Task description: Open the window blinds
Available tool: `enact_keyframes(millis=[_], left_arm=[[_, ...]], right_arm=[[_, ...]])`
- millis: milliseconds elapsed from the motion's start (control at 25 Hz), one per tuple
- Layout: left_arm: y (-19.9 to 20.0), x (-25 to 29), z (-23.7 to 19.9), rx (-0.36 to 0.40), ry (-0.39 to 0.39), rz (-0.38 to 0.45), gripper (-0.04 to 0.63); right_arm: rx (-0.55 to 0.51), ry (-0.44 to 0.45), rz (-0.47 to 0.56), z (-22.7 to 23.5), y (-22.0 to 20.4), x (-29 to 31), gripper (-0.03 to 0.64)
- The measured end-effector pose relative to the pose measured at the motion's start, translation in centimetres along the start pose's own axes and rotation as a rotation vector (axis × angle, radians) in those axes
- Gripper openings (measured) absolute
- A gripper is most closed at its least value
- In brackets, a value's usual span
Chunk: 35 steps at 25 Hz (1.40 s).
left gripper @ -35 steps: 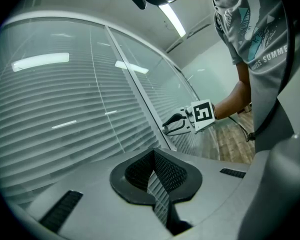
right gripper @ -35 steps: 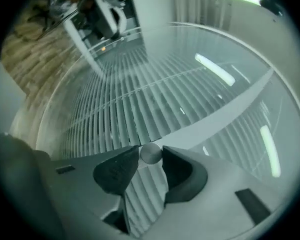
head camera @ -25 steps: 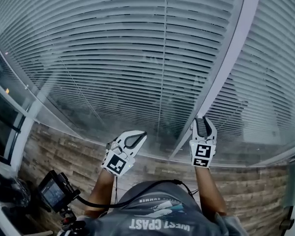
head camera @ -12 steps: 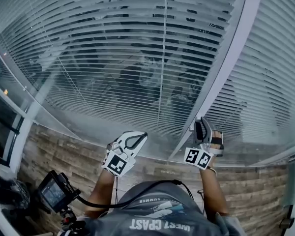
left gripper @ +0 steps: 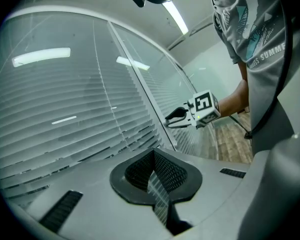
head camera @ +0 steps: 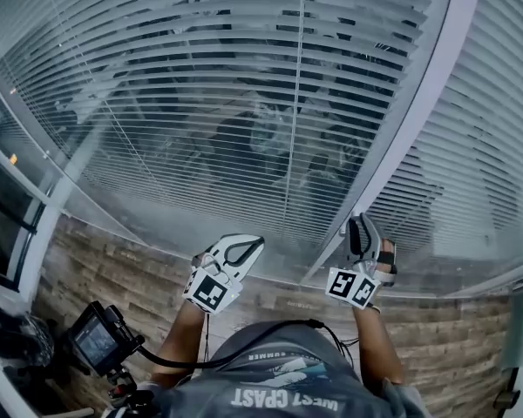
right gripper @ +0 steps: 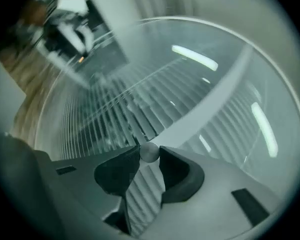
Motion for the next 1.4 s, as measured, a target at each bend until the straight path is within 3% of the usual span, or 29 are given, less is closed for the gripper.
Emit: enact_keyframes(millis=[40, 120, 480, 640, 760, 920, 1000, 1080, 1200, 1400], left_arm=[[0.0, 0.0, 0.0, 0.000, 0.000, 0.001, 0.003], [0.1, 0.1, 0.1, 0.008, -0.005, 0.016, 0.003], [0.5, 0.4, 0.3, 0.023, -0.023, 0.016, 0.003], [0.5, 0.1, -0.1, 0.022, 0.004, 0.043, 0.003], [0.1, -0.5, -0.7, 0.007, 0.044, 0.044, 0.003], [-0.1, -2.3, -1.4, -0.037, 0.083, 0.062, 0.003], [0.1, -3.0, -1.6, -0.066, 0.085, 0.085, 0.003], [0.2, -3.0, -1.6, -0.125, 0.090, 0.112, 0.003], [0.1, -3.1, -1.6, -0.198, 0.108, 0.128, 0.003], [0.1, -6.0, -2.2, -0.202, 0.117, 0.113, 0.003]], right_arm=[[-0.157, -0.006, -0.019, -0.3, 0.3, 0.0, 0.117], [-0.299, 0.000, -0.018, -0.4, 0.4, 0.0, 0.117], [-0.200, 0.043, -0.001, 0.4, 0.3, -0.1, 0.118], [-0.018, 0.073, 0.019, 2.7, 1.1, -1.1, 0.121], [0.174, 0.108, 0.157, 4.4, 2.9, -2.5, 0.121], [0.612, 0.439, 0.470, 4.1, 6.2, -2.6, 0.120], [0.820, 0.583, 0.571, 4.0, 7.2, -2.3, 0.120], [0.954, 0.677, 0.630, 4.1, 7.3, -1.6, 0.118], [0.966, 0.715, 0.656, 4.0, 7.3, -0.9, 0.102], [0.937, 0.726, 0.650, 3.8, 9.9, -2.0, 0.094]])
Point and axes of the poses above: the fingertips, and each gripper's own axes: x forward along the fingers, z to its right, y out of its top, the point moved 9 cm from there along -x, backward along the fingers, and after that the axes turned 10 degrees about -x, right-handed, at the moved point
